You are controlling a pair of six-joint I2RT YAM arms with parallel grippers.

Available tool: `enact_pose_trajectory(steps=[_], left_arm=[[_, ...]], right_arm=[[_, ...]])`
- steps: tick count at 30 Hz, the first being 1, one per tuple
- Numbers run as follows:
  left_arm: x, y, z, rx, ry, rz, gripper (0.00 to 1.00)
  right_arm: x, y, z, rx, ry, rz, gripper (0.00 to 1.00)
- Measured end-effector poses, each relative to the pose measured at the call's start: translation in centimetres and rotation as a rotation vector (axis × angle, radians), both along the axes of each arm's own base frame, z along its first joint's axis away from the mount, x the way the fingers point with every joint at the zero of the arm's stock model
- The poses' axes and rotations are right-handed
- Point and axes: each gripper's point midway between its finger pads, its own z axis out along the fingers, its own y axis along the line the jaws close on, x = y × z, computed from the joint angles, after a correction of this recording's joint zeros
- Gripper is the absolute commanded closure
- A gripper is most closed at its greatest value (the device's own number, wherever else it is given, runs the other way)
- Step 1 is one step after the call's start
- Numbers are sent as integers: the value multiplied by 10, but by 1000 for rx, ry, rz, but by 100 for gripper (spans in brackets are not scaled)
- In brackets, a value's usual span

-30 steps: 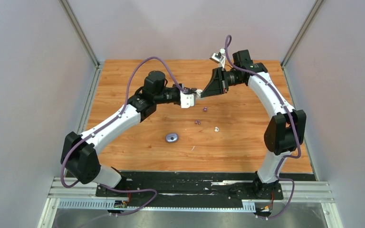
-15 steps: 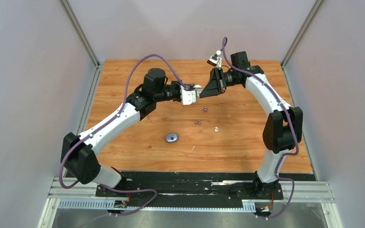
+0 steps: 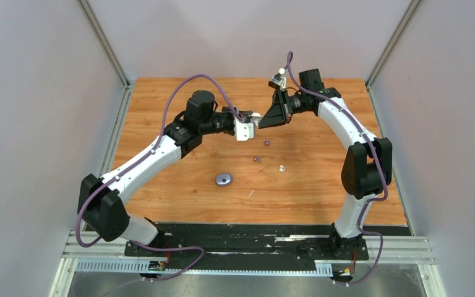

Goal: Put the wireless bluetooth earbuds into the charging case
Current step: Place the charging case at the center of the board.

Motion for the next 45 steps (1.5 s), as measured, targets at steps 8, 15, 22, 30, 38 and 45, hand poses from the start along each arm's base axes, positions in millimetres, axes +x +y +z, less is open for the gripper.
enact_pose_trajectory(steps=[8,15,22,30,38,45], left_arm=[[-3,3,-12,59,-22,-25,100],[-4,7,-21,90,7,-15,100],[-3,11,-28,105,38,15,100],[-5,7,-31,99,86,31,100],[-9,10,-51,127,192,68,100],[-8,19,-134,287,464,142,100]], right_arm=[[7,1,-12,-56,59,-41,100],[11,7,-24,-101,96,-58,100],[12,10,-28,-135,101,-70,100],[4,1,-17,-108,-35,-79,100],[-24,-29,14,-29,-140,-101,100],[-30,-48,-9,-43,-83,-148,100]])
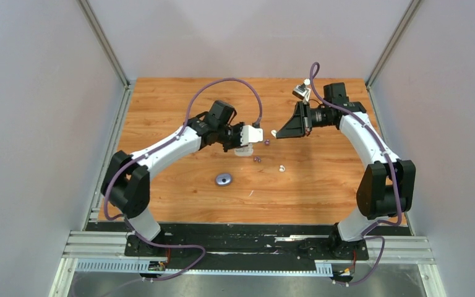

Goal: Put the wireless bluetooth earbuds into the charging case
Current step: Place the charging case at the center of the board.

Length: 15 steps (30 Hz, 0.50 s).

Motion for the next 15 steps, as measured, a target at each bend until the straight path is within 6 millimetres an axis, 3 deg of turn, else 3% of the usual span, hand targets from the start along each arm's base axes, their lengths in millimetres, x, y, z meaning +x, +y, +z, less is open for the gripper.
enact_pose_trajectory(steps=[3,6,15], left_arm=[[-4,10,-39,80,132,38,100],[-10,20,-66,132,231,67,100],[0,31,-99,161,390,148,100]], right_arm=[[0,-5,-9,-12,17,-17,100],[1,-9,-12,-19,22,-30,100],[1,-13,-18,-28,8,-44,100]])
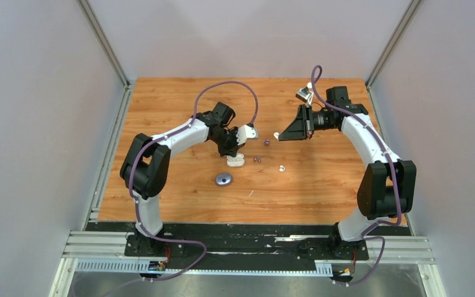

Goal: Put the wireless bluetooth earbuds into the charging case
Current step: Place the charging case at the center of the board.

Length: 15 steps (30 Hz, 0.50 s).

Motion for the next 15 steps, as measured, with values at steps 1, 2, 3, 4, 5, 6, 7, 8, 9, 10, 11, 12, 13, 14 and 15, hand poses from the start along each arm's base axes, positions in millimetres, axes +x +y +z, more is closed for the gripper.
enact_pose_trajectory(steps=[1,2,3,4,5,6,7,8,9,10,11,12,13,14,15], left_arm=[[1,1,-2,0,5,9,100],[4,2,-3,-2,5,19,100],[7,3,-3,-7,3,29,100],[9,3,-3,-11,0,34,100],[11,2,-3,-17,-3,41,100],[13,1,-4,-23,-4,44,100],[14,1,-5,-27,0,50,100],[15,1,-7,-32,5,57,100],[16,1,-9,-36,11,62,100],[17,1,-11,-39,19,67,100],[17,1,-14,-42,32,74,100],[17,1,-16,-43,37,78,100],[17,1,-18,-43,48,81,100],[17,1,-21,-43,60,82,100],[18,0,-22,-44,69,82,100]], right_arm=[[0,0,-1,-2,0,-1,100],[0,0,-1,-3,0,-2,100],[0,0,-2,-5,-2,-3,100],[0,0,-2,-6,-2,-3,100],[0,0,-2,-7,-2,-4,100],[0,0,-2,-7,-2,-4,100],[0,-1,-3,-8,-3,-4,100],[1,-1,-3,-9,-3,-5,100],[1,-1,-3,-11,-3,-6,100],[1,-1,-3,-12,-3,-7,100],[1,-1,-3,-13,-4,-7,100],[1,-1,-4,-13,-3,-8,100],[1,-1,-4,-14,-3,-8,100],[1,-1,-4,-15,-3,-8,100],[1,-1,-4,-15,-3,-8,100]])
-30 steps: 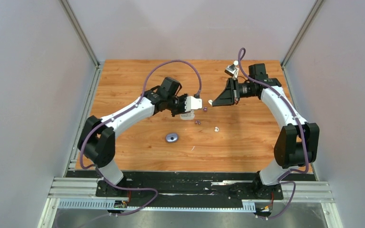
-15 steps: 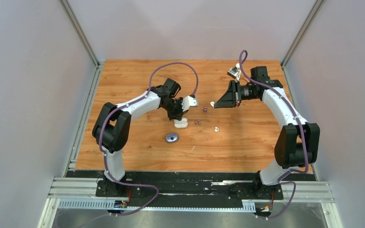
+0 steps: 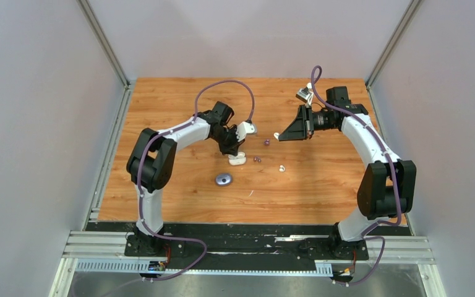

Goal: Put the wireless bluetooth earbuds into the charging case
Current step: Place the charging case at the center of the board.

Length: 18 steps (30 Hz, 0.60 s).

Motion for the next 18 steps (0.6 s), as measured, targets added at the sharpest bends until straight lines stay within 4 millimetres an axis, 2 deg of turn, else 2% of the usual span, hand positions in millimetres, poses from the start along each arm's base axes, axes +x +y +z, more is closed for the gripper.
enact_pose_trajectory(steps=[2,5,9,18], left_arm=[[4,-2,-1,-5,4,4,100],[8,-5,-1,-11,9,11,92],[9,-5,1,-14,12,15,87],[9,-7,-1,-9,35,16,86]], right_arm=[[0,0,0,-1,0,0,100],[0,0,0,-1,0,0,100],[0,0,0,-1,0,-2,100],[1,-1,-1,-7,0,-6,100]])
